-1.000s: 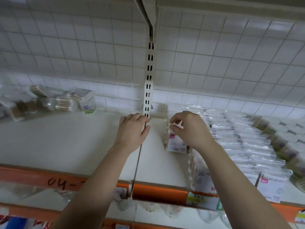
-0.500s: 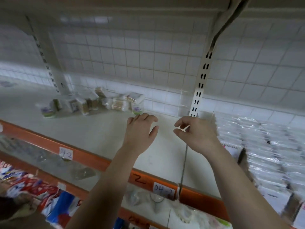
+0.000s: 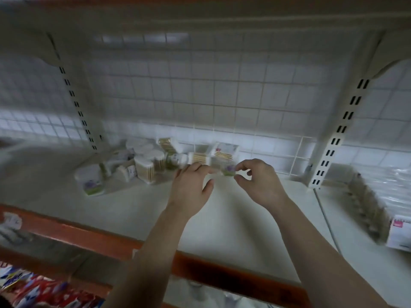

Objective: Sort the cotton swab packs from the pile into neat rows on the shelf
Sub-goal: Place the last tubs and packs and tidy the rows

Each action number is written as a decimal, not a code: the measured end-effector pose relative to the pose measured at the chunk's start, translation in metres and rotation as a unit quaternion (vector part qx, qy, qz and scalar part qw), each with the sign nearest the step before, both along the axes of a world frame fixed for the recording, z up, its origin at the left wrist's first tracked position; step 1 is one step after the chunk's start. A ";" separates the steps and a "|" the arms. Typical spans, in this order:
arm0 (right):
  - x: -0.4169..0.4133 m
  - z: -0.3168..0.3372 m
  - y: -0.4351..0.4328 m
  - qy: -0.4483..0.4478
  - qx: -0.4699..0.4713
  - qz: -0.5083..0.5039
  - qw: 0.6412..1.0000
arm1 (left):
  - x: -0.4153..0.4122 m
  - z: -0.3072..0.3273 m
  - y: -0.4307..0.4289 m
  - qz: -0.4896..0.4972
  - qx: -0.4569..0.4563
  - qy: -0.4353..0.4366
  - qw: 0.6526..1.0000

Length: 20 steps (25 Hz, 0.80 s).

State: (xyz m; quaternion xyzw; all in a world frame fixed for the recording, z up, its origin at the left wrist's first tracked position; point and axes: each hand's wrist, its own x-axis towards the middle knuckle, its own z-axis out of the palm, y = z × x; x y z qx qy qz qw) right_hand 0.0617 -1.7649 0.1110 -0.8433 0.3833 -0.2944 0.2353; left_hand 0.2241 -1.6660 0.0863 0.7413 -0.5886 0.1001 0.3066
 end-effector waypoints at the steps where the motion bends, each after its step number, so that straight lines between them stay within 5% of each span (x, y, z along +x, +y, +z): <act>1: 0.012 -0.002 -0.001 -0.008 -0.003 -0.008 1.000 | 0.013 -0.001 -0.002 -0.009 0.000 0.001 1.000; 10: 0.074 -0.004 -0.023 -0.033 -0.127 -0.089 0.987 | 0.089 0.004 -0.043 -0.050 0.016 -0.030 0.998; 20: 0.098 -0.006 -0.061 0.049 -0.105 -0.076 0.990 | 0.103 -0.020 -0.050 -0.076 -0.035 0.031 0.996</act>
